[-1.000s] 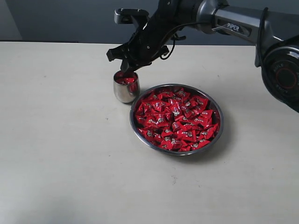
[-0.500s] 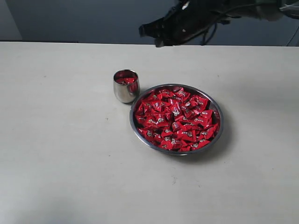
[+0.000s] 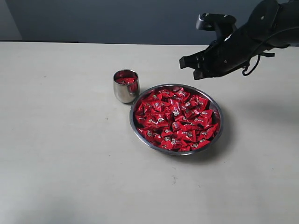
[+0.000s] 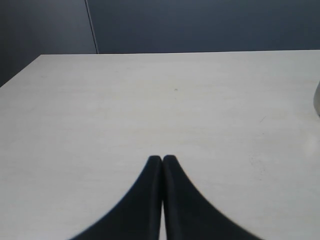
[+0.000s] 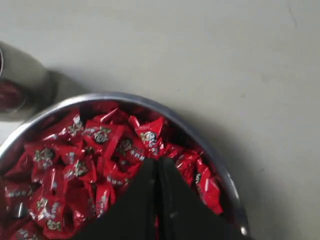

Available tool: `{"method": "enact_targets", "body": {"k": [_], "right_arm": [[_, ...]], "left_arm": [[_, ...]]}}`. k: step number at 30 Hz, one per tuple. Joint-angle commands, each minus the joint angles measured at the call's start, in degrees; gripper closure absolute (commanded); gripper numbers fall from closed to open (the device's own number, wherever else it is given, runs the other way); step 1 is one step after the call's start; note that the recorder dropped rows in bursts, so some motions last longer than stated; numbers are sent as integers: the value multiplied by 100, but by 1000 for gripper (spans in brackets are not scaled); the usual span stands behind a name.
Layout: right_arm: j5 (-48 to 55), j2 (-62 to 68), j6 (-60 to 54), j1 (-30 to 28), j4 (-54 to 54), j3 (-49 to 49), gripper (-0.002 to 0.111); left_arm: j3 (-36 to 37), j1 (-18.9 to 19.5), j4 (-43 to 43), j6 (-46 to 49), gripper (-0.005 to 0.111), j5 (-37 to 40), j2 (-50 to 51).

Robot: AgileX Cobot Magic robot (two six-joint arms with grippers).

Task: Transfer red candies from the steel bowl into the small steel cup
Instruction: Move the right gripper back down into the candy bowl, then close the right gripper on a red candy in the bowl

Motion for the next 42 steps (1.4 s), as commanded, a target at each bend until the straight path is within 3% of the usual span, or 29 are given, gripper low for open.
{"method": "enact_targets", "body": {"k": [1, 9, 42], "right_arm": [[179, 164, -186, 187, -110, 22, 105], [264, 296, -195, 451, -8, 22, 78], [-137, 797, -288, 698, 159, 22, 78]], "left_arm": [[26, -27, -35, -8, 106, -58, -27], [26, -27, -35, -8, 106, -58, -27], [26, -27, -35, -8, 106, -58, -27]]}}
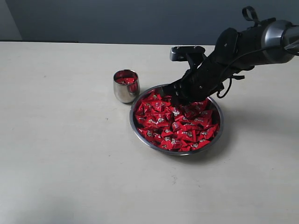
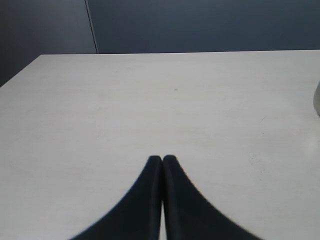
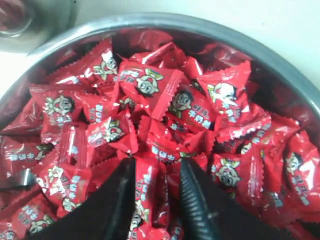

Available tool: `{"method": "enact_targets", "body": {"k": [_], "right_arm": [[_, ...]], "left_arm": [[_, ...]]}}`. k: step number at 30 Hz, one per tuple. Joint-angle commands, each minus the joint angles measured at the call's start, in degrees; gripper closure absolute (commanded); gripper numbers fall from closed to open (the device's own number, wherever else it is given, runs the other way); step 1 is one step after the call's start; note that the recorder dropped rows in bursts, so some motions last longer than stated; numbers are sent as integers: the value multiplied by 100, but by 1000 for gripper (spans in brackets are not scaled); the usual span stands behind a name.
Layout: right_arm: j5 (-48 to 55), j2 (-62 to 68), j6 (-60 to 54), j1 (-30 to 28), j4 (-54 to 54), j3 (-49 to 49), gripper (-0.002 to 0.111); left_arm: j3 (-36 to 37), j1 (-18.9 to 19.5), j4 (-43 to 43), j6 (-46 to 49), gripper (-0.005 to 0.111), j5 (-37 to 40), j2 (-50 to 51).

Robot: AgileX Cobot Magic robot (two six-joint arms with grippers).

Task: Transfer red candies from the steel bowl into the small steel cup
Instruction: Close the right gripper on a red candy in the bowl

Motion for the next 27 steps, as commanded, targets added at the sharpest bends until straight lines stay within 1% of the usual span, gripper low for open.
{"method": "enact_targets", "body": {"k": [1, 4, 27], "right_arm": [[-212, 1, -113, 86, -48, 22, 78], [-252, 1, -125, 86, -247, 22, 78], [-238, 1, -125, 86, -228, 22, 79]], "left_arm": [[26, -27, -35, -8, 106, -58, -27], [26, -27, -35, -8, 106, -58, -27], [26, -27, -35, -8, 106, -58, -27]]}}
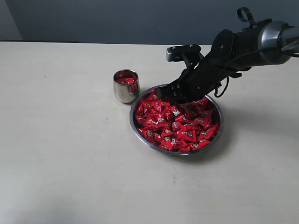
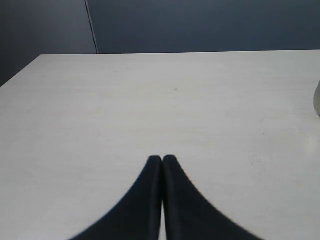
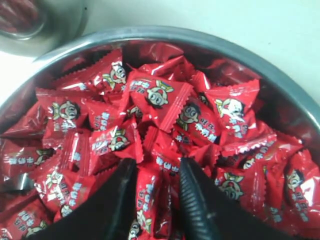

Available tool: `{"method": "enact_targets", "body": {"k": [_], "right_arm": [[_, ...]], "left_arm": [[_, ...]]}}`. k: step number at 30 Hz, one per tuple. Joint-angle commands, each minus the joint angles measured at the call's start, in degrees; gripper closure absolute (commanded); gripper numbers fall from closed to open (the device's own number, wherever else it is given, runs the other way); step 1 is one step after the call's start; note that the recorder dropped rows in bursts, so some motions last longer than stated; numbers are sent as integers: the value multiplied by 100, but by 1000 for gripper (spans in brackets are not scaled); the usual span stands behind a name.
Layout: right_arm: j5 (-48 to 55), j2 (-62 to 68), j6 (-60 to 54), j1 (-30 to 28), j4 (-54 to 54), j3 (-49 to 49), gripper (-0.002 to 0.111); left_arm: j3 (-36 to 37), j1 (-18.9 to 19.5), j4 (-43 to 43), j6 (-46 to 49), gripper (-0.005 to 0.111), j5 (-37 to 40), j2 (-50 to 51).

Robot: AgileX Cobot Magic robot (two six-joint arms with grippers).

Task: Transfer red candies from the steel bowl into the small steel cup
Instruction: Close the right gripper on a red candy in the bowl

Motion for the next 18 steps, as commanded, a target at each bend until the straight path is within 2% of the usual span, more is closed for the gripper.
{"method": "enact_targets", "body": {"k": [1, 18], "right_arm": [[-25, 1, -25, -12, -37, 22, 79], [110, 217, -14, -12, 119, 22, 79]], "left_arm": [[26, -27, -35, -8, 106, -58, -27], [26, -27, -35, -8, 106, -58, -27]]}}
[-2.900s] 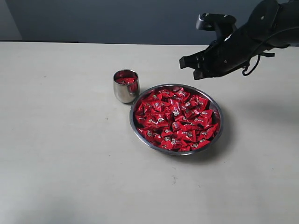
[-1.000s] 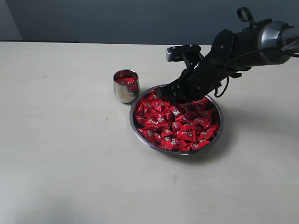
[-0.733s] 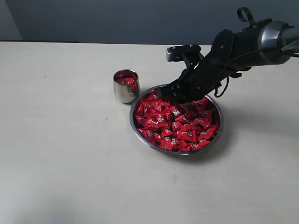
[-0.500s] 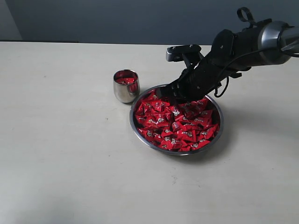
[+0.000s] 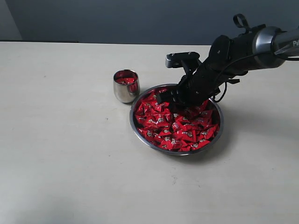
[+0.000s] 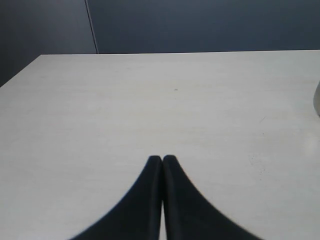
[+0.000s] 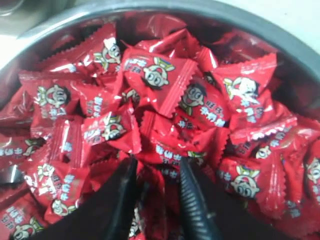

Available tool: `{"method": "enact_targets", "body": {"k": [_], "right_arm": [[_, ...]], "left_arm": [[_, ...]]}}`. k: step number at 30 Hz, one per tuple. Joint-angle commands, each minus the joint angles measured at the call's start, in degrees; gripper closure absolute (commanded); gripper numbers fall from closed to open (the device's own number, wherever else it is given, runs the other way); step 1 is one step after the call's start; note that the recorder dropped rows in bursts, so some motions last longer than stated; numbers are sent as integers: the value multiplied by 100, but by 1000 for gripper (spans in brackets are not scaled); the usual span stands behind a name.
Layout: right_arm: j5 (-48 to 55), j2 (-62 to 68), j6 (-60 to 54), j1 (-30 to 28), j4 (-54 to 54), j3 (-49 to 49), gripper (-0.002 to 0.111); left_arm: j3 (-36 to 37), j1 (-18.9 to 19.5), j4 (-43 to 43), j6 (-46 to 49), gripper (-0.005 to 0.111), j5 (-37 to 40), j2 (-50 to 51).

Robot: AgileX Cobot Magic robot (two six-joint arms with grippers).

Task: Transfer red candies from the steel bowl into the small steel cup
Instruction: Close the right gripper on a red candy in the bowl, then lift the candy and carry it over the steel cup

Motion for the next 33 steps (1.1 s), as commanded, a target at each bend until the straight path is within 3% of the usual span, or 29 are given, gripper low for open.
{"method": "enact_targets", "body": {"k": [1, 4, 9, 21, 33], "right_arm": [[2, 11, -13, -12, 14, 22, 79], [2, 11, -13, -12, 14, 22, 85], [11, 11, -13, -12, 14, 22, 109], [265, -720, -1, -12, 31, -381, 109], [571, 113, -282, 173, 627, -2359, 109]], "left_arm": [[26, -27, -35, -8, 106, -58, -27], [26, -27, -35, -8, 106, -58, -27], [26, -27, -35, -8, 106, -58, -27], [26, -27, -35, -8, 106, -58, -27], [26, -27, -35, -8, 106, -58, -27]]}}
